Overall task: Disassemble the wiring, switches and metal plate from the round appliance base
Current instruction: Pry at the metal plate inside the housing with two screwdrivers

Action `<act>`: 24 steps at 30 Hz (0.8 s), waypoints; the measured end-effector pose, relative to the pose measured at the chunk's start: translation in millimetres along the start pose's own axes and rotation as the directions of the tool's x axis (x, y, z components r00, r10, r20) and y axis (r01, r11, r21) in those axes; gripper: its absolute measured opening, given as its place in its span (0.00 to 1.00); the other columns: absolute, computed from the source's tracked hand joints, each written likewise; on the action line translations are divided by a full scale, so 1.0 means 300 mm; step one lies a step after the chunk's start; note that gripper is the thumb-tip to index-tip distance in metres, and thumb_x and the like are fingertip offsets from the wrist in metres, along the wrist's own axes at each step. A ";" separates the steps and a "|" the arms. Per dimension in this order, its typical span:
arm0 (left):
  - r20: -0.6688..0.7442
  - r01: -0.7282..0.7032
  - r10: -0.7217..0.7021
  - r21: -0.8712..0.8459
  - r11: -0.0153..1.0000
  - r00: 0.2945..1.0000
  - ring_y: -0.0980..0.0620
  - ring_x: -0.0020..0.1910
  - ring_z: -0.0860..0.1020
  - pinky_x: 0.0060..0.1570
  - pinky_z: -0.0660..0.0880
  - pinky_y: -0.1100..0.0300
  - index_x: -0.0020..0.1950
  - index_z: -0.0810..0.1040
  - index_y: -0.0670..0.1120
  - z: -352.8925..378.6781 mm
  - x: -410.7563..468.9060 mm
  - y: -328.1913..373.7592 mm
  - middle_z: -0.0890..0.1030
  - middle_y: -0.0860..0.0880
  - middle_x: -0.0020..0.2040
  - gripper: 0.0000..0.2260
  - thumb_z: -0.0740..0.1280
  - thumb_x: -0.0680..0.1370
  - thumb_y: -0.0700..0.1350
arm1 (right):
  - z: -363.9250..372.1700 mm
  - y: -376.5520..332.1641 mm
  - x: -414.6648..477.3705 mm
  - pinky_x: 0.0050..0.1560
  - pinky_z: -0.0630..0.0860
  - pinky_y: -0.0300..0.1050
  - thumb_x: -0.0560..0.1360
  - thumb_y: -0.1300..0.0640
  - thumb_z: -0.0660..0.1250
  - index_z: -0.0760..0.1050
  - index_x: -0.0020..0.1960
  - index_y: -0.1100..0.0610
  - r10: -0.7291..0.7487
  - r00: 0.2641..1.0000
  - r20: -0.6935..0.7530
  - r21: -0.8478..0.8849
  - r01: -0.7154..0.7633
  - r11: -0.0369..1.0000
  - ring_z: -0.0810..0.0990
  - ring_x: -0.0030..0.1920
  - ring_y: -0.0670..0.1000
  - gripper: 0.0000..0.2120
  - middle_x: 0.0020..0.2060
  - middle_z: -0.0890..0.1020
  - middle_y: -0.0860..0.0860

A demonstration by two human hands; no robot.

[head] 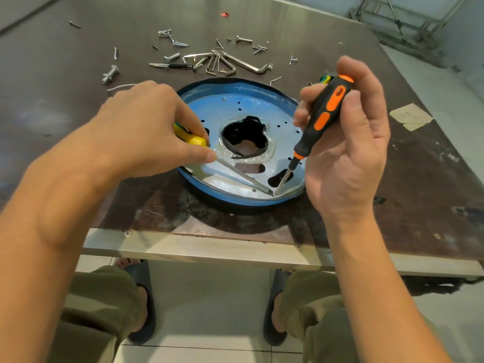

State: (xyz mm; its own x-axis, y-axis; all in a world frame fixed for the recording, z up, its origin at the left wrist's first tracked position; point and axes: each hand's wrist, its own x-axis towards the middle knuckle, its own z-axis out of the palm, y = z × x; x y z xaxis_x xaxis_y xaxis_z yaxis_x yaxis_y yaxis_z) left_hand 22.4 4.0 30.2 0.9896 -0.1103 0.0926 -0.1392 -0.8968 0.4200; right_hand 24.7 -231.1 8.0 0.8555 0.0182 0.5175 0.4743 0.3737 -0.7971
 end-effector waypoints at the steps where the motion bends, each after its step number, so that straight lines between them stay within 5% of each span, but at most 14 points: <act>1: -0.012 -0.005 0.005 0.006 1.000 1.000 0.46 0.46 0.77 0.47 0.79 0.47 0.46 0.85 0.62 0.002 0.002 -0.005 0.83 0.55 0.45 0.15 0.72 0.65 0.67 | 0.010 -0.003 -0.001 0.49 0.74 0.52 0.85 0.59 0.57 0.73 0.62 0.60 0.002 1.000 -0.003 -0.007 -0.002 1.000 0.77 0.45 0.58 0.09 0.46 0.80 0.56; 4: -0.032 -0.015 0.015 0.013 1.000 0.999 0.47 0.45 0.77 0.44 0.77 0.51 0.42 0.84 0.64 0.005 0.005 -0.012 0.82 0.55 0.44 0.12 0.73 0.65 0.68 | 0.030 -0.004 -0.001 0.46 0.71 0.52 0.78 0.51 0.67 0.74 0.61 0.58 -0.030 0.999 -0.044 -0.100 0.026 0.995 0.69 0.45 0.60 0.15 0.43 0.73 0.54; 7: -0.027 -0.017 0.017 0.012 1.000 0.999 0.47 0.46 0.77 0.45 0.78 0.50 0.43 0.84 0.64 0.004 0.003 -0.010 0.82 0.56 0.44 0.13 0.73 0.65 0.68 | 0.011 0.005 -0.003 0.48 0.74 0.52 0.85 0.60 0.59 0.73 0.63 0.60 -0.013 0.999 -0.052 -0.085 0.009 0.996 0.75 0.42 0.56 0.09 0.44 0.77 0.55; 10: -0.021 -0.015 0.016 0.003 1.000 1.000 0.47 0.46 0.77 0.46 0.79 0.48 0.44 0.85 0.62 0.003 0.000 -0.006 0.83 0.56 0.45 0.12 0.73 0.65 0.65 | -0.002 0.007 -0.002 0.47 0.75 0.52 0.87 0.62 0.50 0.72 0.63 0.61 0.023 0.998 -0.058 0.000 -0.023 1.000 0.77 0.41 0.55 0.13 0.44 0.79 0.57; 15: -0.010 -0.021 0.021 0.014 1.000 1.000 0.45 0.47 0.77 0.48 0.78 0.46 0.45 0.85 0.62 0.001 0.006 -0.005 0.83 0.54 0.45 0.14 0.72 0.64 0.66 | 0.019 -0.002 0.001 0.43 0.75 0.51 0.84 0.54 0.63 0.71 0.61 0.57 -0.017 0.999 -0.029 -0.071 0.015 0.997 0.78 0.43 0.52 0.09 0.43 0.77 0.50; 20: -0.008 -0.015 0.015 0.006 1.000 1.000 0.45 0.45 0.77 0.47 0.79 0.47 0.44 0.84 0.63 0.005 0.010 -0.013 0.83 0.54 0.44 0.12 0.74 0.65 0.66 | -0.005 0.009 0.003 0.46 0.78 0.48 0.86 0.65 0.51 0.71 0.64 0.60 -0.040 0.999 -0.024 -0.065 0.038 0.997 0.81 0.40 0.53 0.13 0.45 0.81 0.57; 24: -0.015 -0.010 0.010 0.012 1.000 1.000 0.46 0.45 0.77 0.45 0.78 0.48 0.44 0.84 0.63 0.007 0.010 -0.010 0.83 0.55 0.44 0.15 0.71 0.63 0.68 | 0.015 0.002 0.001 0.48 0.76 0.51 0.87 0.59 0.56 0.70 0.62 0.59 -0.042 0.999 0.000 -0.049 0.042 0.998 0.79 0.44 0.56 0.08 0.46 0.79 0.57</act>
State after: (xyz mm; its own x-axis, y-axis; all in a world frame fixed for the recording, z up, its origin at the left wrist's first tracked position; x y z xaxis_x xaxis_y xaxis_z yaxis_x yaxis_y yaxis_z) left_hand 25.9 5.6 27.4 0.9874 -0.1133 0.1104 -0.1490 -0.9007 0.4081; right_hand 24.1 -226.6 9.1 0.8348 0.0022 0.5505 0.5194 0.3284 -0.7889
